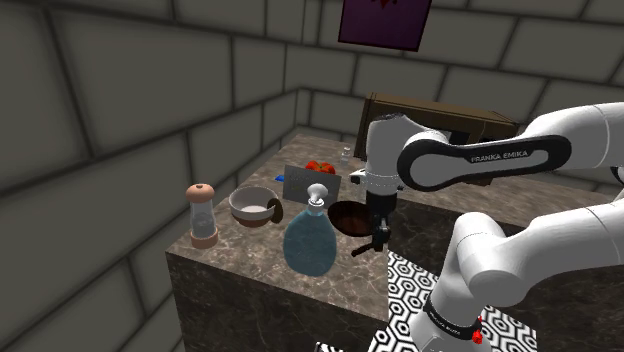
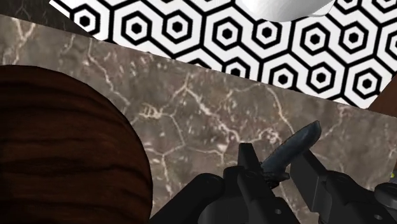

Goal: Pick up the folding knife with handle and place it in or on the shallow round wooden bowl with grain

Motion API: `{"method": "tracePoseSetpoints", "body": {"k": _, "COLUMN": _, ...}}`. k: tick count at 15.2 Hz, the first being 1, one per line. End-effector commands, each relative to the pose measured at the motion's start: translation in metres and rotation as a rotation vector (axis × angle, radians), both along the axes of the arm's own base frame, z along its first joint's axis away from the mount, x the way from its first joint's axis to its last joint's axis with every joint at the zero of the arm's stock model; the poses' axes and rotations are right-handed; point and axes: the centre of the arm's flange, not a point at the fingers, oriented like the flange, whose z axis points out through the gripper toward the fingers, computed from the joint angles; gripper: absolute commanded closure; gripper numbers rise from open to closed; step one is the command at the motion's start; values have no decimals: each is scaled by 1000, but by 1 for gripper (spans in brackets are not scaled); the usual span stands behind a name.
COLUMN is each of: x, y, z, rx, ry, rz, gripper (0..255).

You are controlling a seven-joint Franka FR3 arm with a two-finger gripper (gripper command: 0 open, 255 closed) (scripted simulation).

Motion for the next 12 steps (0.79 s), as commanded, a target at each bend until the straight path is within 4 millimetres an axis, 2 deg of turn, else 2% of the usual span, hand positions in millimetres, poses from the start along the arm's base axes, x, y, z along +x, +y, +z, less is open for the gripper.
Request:
{"method": "tracePoseSetpoints", "body": {"k": 1, "x": 0, "y": 0, "z": 10, "rx": 0, "ry": 1, "rz": 0, "gripper": 255}}
{"method": "tracePoseSetpoints", "body": {"k": 7, "x": 0, "y": 0, "z": 42, "rx": 0, "ry": 1, "rz": 0, "gripper": 255}}
{"method": "tracePoseSetpoints", "body": {"k": 8, "x": 0, "y": 0, "z": 42, "rx": 0, "ry": 1, "rz": 0, "gripper": 255}}
{"method": "tracePoseSetpoints", "body": {"k": 12, "x": 36, "y": -39, "z": 45, "rx": 0, "ry": 1, "rz": 0, "gripper": 255}}
